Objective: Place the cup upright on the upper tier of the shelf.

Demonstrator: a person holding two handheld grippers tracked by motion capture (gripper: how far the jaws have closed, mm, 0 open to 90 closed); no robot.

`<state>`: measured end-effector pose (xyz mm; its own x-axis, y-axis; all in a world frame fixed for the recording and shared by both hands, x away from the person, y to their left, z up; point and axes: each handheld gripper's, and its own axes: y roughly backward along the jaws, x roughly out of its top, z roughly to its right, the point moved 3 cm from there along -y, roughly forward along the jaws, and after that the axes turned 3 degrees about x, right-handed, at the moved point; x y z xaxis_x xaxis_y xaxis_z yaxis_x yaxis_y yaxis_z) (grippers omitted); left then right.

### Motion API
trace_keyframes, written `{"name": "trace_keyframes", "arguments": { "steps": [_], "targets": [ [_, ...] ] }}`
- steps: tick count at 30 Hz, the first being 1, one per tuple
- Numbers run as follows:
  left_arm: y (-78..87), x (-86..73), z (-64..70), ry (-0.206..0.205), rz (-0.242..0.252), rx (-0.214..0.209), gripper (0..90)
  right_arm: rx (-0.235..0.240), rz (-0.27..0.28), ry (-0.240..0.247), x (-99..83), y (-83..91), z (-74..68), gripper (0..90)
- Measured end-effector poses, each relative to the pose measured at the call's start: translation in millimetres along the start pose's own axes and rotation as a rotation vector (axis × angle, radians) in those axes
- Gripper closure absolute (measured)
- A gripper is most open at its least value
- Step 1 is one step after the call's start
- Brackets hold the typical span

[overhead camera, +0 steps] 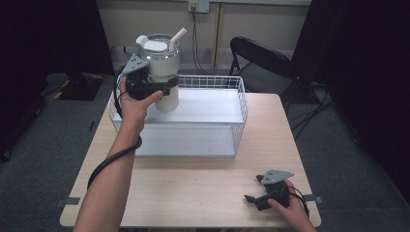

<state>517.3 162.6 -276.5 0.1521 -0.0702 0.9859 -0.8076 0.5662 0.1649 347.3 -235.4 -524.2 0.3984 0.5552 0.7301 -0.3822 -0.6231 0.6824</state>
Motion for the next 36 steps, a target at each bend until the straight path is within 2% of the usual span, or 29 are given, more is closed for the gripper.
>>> {"name": "trace_keyframes", "arguments": {
  "steps": [5,10,23,26,31,36],
  "targets": [
    [2.6,-1.1,0.4,-0.023,-0.007,0.015,9.5,0.0,-0.001,0.001,0.0,0.0,0.1,10.1],
    [6.0,-0.2,0.4,-0.029,-0.022,0.018,9.8,0.002,-0.001,0.001,0.2,-0.2,0.2,10.1],
    [8.6,-2.8,1.3,-0.015,-0.006,0.033,9.7,0.001,-0.001,0.001,0.2,-0.2,0.0,10.1],
    [7.9,-3.6,1.6,-0.009,-0.009,0.035,9.6,0.001,-0.001,0.002,0.2,-0.3,0.1,10.1],
    [5.7,-7.8,1.7,0.05,-0.017,0.038,8.0,0.001,-0.001,0.001,0.2,-0.2,0.0,10.1],
    [8.1,-10.1,1.3,0.059,-0.026,0.035,7.6,0.001,-0.001,0.001,0.2,-0.2,0.0,10.1]
  ]
}}
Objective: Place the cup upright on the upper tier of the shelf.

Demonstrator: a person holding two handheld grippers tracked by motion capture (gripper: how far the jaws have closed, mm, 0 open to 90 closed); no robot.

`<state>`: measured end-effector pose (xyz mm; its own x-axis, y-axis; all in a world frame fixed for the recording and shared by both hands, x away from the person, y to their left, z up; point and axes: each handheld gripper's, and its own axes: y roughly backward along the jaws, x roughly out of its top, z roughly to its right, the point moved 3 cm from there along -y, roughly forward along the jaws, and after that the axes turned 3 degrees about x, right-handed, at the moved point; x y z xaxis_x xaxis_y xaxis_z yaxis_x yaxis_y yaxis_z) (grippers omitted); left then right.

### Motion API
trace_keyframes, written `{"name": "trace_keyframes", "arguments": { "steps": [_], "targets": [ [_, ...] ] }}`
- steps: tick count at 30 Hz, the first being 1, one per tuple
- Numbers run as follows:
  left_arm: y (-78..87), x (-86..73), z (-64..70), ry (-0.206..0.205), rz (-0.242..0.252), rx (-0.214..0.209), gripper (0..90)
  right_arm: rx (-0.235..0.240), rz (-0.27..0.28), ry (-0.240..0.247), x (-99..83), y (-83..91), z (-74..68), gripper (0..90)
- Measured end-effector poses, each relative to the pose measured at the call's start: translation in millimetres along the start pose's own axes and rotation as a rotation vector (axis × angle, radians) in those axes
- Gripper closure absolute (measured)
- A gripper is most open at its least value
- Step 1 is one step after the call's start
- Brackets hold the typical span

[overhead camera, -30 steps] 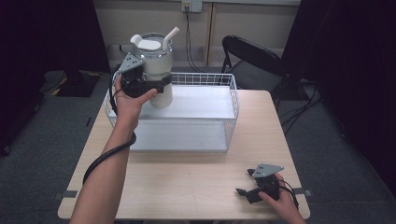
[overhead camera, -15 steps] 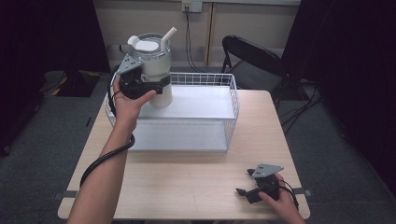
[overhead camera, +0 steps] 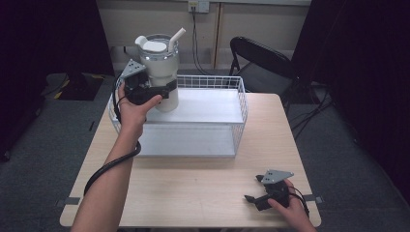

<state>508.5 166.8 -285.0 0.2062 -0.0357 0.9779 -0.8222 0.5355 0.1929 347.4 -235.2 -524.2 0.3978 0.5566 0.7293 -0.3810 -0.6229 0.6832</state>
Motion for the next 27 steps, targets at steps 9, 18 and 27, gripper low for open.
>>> {"name": "trace_keyframes", "arguments": {
  "steps": [9,18,27],
  "targets": [
    [16.5,-7.9,-2.7,-0.012,-0.05,-0.021,11.6,0.001,0.0,0.0,0.0,0.0,0.1,10.1],
    [56.3,-24.5,-14.1,0.003,-0.08,-0.061,15.5,0.002,0.0,0.001,0.2,-0.3,0.3,10.0],
    [79.4,-37.4,-9.6,0.007,-0.09,-0.106,15.6,0.001,-0.001,0.002,0.1,-0.3,0.3,10.0]
  ]
}}
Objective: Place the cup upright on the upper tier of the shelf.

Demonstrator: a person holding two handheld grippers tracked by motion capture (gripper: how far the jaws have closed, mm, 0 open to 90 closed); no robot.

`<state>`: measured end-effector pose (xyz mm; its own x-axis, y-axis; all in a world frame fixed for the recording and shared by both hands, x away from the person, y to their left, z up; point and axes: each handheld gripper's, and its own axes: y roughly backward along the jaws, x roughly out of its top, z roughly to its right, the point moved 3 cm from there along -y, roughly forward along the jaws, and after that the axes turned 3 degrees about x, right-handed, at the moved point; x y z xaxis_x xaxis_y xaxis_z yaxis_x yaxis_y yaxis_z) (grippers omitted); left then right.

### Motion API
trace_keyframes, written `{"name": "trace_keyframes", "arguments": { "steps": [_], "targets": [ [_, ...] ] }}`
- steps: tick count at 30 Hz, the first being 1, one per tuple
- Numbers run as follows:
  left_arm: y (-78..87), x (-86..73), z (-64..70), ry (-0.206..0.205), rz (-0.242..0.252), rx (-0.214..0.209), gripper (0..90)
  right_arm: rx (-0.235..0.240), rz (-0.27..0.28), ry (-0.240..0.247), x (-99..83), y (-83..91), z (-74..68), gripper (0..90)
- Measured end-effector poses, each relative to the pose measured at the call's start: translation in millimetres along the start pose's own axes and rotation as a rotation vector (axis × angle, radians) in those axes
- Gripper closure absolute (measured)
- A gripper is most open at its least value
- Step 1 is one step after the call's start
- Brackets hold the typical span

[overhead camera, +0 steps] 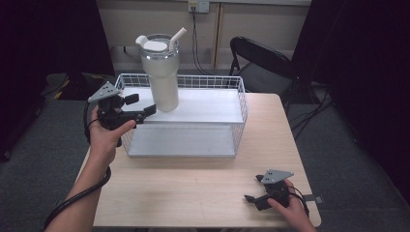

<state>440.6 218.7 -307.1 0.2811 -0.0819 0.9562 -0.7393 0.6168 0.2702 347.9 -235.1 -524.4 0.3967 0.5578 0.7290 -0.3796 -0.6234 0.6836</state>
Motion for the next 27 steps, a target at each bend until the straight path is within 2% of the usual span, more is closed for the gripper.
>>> {"name": "trace_keyframes", "arguments": {
  "steps": [2,4,8,14,19,27],
  "targets": [
    [3.1,-3.4,4.5,-0.002,-0.002,-0.024,15.5,0.0,0.0,0.0,0.0,0.0,0.0,10.0],
    [4.7,-5.7,6.7,-0.007,-0.007,-0.028,15.5,0.0,0.0,0.0,0.0,0.0,0.0,10.0],
    [10.6,-20.7,19.1,0.011,-0.009,-0.077,15.5,0.0,0.0,0.0,0.0,0.0,0.0,10.0],
    [14.1,-39.9,28.8,-0.002,-0.009,-0.103,15.5,0.0,0.0,0.0,0.0,0.0,0.0,10.0],
    [11.5,-60.0,30.0,-0.017,-0.028,-0.111,15.5,0.001,0.0,-0.001,-0.1,0.0,-0.1,10.0],
    [5.7,-92.4,24.8,-0.002,-0.05,-0.121,15.6,0.001,0.0,-0.001,-0.1,0.0,-0.1,10.0]
  ]
}}
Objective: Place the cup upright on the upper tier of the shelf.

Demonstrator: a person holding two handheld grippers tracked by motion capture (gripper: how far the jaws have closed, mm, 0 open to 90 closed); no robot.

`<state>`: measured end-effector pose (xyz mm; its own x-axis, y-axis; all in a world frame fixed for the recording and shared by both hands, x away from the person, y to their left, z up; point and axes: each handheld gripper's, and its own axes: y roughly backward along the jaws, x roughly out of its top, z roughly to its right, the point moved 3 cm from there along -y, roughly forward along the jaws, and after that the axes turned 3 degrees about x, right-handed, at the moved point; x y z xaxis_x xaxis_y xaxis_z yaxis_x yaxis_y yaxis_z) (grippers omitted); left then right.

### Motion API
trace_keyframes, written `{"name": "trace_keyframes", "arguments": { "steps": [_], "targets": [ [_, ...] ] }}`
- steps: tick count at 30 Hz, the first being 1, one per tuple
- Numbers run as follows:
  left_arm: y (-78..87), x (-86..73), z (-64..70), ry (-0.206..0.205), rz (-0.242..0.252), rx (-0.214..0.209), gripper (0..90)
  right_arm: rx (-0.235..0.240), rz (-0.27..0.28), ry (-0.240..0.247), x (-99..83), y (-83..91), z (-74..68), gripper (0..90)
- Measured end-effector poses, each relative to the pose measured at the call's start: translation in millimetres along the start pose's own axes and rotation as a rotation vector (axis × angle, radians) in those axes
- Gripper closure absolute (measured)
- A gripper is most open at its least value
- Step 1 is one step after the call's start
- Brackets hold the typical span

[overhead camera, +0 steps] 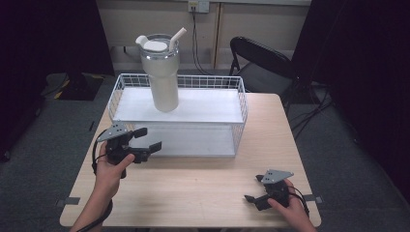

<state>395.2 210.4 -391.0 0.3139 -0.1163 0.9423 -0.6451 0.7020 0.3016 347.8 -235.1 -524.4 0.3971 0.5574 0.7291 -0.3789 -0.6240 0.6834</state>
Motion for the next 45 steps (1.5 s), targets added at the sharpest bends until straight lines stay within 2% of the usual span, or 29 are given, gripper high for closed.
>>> {"name": "trace_keyframes", "arguments": {
  "steps": [3,8,19,27,35,39,41,45],
  "targets": [
    [-2.4,-10.3,-1.9,-0.01,-0.014,0.002,15.6,0.0,0.0,0.0,0.0,0.0,0.0,10.0],
    [-6.7,-25.9,-3.7,-0.004,-0.047,0.008,15.6,0.0,0.0,0.0,0.0,0.0,0.0,10.0],
    [-16.8,-61.6,-4.9,0.001,-0.102,-0.007,15.8,-0.001,0.0,0.0,0.0,0.0,0.0,10.0],
    [-19.1,-80.4,-9.8,-0.002,-0.142,-0.004,15.9,0.0,0.0,-0.001,0.0,0.0,-0.1,10.1],
    [-17.6,-95.9,-16.4,-0.001,-0.152,0.01,16.0,0.0,0.0,0.0,0.0,0.0,0.0,10.0],
    [-16.9,-104.4,-17.2,0.0,-0.19,0.024,15.9,0.0,-0.001,-0.001,0.0,0.1,-0.2,10.1],
    [-16.8,-108.7,-17.1,-0.028,-0.228,0.034,15.9,0.0,0.0,0.0,0.0,0.0,0.0,10.0],
    [-16.2,-116.4,-15.7,-0.037,-0.266,0.036,15.9,0.0,0.0,0.0,0.0,0.0,0.0,10.0]
  ]
}}
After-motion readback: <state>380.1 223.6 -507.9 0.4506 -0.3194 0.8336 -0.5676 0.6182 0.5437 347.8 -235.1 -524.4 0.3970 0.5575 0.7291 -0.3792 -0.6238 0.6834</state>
